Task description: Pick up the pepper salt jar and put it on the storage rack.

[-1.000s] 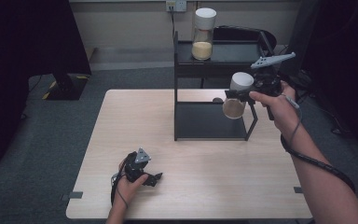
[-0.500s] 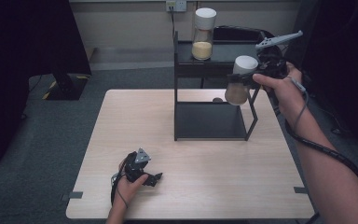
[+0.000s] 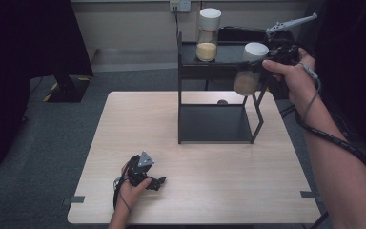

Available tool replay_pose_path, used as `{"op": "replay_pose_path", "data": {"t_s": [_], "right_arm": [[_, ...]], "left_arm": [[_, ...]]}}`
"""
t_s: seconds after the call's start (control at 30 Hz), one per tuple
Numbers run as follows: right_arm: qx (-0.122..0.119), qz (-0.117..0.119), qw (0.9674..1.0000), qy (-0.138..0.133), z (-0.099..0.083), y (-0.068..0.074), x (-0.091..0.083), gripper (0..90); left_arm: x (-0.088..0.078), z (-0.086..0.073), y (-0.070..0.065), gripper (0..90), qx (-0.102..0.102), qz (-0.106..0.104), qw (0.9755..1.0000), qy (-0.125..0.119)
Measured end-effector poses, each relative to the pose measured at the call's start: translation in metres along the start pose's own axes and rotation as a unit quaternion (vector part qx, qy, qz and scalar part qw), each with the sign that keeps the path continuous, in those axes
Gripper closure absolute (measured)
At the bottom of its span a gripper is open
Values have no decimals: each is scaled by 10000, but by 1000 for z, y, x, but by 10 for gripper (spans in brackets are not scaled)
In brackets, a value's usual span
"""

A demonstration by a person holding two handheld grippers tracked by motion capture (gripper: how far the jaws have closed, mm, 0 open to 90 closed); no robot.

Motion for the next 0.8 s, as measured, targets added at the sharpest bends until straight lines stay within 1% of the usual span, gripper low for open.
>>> {"op": "replay_pose_path", "data": {"t_s": [0.17,0.43,0.6,0.8], "right_arm": [[-1,-87,10000,-23,12,-3,-4,349],[-30,-295,9996,-25,35,-6,-8,349],[-27,-469,9989,-5,48,-8,-5,349],[-15,-624,9980,-27,61,-12,0,349]], "left_arm": [[0,0,0,0,9,0,10000,11],[0,0,0,0,2,-8,10000,13],[0,0,0,0,3,-6,10000,12],[0,0,0,0,4,-7,10000,12]]}}
Point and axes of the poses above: each handheld gripper's, and its own axes: x roughly forward along the jaws, z roughly out of its top, y roughly to its left, the point moved 9 cm from there along x, roughly forward along the jaws, and after that the axes turned 9 degrees about -z, right-handed, at the moved point
